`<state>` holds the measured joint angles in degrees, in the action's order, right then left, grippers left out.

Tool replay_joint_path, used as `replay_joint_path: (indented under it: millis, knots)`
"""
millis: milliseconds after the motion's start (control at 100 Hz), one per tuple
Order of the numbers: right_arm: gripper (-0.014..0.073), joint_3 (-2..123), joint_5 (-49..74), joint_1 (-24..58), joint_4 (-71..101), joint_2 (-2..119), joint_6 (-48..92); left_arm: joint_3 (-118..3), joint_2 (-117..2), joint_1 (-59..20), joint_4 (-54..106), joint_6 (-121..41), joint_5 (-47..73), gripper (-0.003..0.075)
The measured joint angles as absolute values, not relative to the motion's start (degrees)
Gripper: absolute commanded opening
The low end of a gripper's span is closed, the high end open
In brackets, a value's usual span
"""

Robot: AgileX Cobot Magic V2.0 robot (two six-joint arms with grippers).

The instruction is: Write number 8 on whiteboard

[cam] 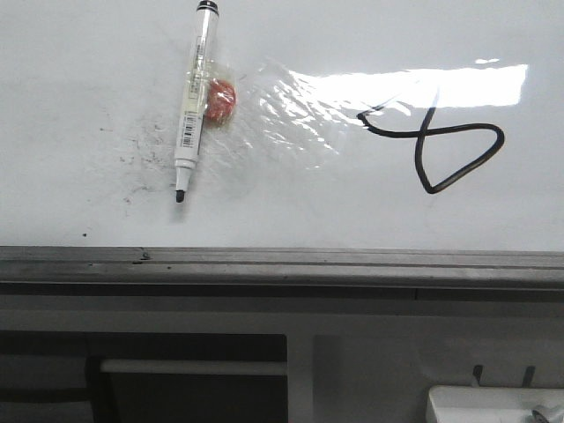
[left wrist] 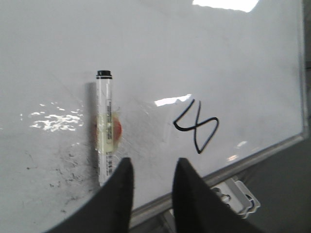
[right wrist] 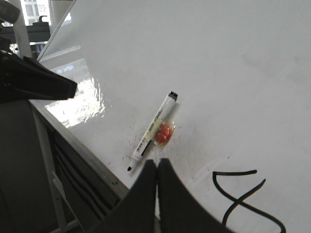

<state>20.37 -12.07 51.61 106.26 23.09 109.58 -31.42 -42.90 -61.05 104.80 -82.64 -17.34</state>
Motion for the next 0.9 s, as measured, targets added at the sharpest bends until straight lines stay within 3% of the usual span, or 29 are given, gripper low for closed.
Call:
replay_joint_path:
  millis: [290, 770, 900]
  knots:
    - [-0.0064, 17.91, -11.30, 51.61, 106.26, 23.09, 109.58, -22.07, -28.20, -64.94, 104.93, -83.16, -11.87, -0.0020]
    - [-0.0064, 17.91, -11.30, 51.61, 106.26, 23.09, 109.58, -18.24, -27.43, -64.96, 104.55, -83.16, -11.75, -0.0020]
    - [-0.0064, 17.91, -11.30, 51.61, 106.26, 23.09, 109.58, -16.80, -27.03, -63.48, 95.40, -83.16, -13.86, -0.0020]
